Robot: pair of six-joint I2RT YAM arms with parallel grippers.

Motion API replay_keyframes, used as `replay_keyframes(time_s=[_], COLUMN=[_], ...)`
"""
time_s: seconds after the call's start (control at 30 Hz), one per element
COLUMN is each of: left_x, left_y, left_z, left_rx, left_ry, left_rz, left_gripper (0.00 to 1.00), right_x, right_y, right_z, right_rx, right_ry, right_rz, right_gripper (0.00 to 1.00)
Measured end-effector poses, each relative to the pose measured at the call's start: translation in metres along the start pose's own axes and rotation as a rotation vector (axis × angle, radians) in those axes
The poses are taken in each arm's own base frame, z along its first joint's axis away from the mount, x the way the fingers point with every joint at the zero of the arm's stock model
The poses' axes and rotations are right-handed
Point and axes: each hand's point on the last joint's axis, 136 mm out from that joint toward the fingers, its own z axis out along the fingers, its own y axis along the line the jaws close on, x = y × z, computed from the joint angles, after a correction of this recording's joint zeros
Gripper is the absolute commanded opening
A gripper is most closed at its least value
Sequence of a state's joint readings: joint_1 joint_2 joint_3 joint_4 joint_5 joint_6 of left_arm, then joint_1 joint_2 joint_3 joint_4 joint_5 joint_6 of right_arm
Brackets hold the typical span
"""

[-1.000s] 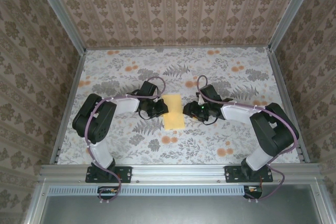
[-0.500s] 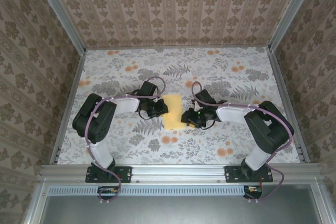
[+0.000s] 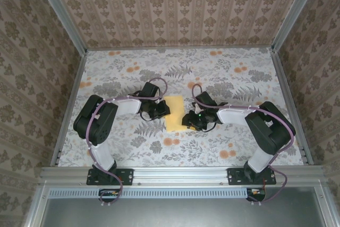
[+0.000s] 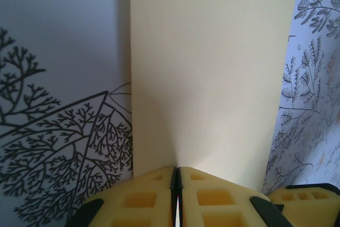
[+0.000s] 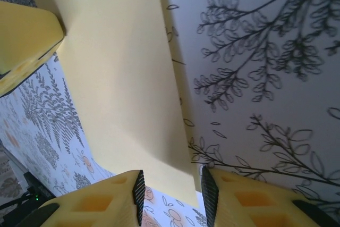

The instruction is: Fold a paper plane with a square sheet of paper (pick it up from the middle)

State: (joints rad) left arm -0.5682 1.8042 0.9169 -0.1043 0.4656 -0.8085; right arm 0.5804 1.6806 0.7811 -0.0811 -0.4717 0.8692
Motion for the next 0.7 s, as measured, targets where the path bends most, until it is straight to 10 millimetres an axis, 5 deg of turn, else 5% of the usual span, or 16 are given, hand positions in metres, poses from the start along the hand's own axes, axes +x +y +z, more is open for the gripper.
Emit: replay_keyframes(time_s=[0.47,0.7], left_x=[0.000,0.000], left_y=[0.000,-0.001], left_z=[0.000,0.000], left_rx=[0.002,0.003], left_ry=[0.001,0.000], left_rz=[0.000,0.001], left_gripper=[0.12,0.12], right_x=[0.005,-0.013], right_y=[0.008,0.015], right_z=[0.005,-0.001], right_rx=[-0.096,-0.174], right_ry=[-0.010,-0.071], right_rz=[0.025,0.029], right_gripper=[0.37,0.38])
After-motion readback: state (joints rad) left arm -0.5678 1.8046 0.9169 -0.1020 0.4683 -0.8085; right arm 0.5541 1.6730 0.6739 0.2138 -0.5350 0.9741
